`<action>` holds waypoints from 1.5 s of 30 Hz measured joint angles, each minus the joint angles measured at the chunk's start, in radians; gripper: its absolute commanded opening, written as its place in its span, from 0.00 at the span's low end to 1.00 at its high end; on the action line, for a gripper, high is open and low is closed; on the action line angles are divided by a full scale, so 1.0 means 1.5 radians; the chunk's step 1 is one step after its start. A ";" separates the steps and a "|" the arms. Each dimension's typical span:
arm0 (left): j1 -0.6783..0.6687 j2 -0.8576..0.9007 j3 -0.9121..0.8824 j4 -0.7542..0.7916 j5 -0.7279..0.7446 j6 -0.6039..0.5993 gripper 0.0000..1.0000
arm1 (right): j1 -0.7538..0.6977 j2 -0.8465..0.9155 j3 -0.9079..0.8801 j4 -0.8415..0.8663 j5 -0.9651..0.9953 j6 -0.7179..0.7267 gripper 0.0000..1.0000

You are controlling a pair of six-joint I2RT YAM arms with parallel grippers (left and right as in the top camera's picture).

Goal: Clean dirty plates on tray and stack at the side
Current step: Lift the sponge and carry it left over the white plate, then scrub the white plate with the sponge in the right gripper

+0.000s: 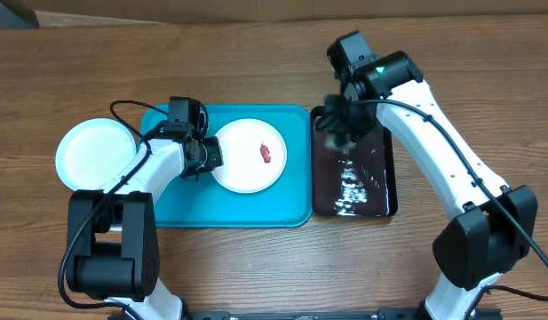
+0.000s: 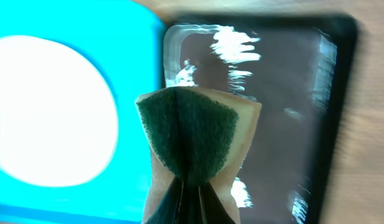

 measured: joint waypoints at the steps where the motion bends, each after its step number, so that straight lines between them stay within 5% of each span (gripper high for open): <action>1: 0.000 0.000 0.000 0.000 0.000 0.000 0.04 | 0.006 0.000 0.001 0.022 -0.023 -0.002 0.04; 8: 0.000 0.000 0.000 0.000 0.000 -0.003 0.04 | 0.079 0.001 0.000 0.105 -0.066 -0.007 0.04; 19: 0.000 0.000 0.000 0.000 0.000 -0.007 0.04 | 0.211 0.121 0.000 0.158 0.099 -0.012 0.04; 36: 0.000 0.000 0.000 0.000 0.000 -0.007 0.04 | 0.220 0.242 0.000 0.212 0.188 -0.005 0.04; 45: 0.000 0.000 0.000 0.000 0.000 -0.007 0.04 | 0.208 0.244 0.005 0.222 0.082 0.004 0.04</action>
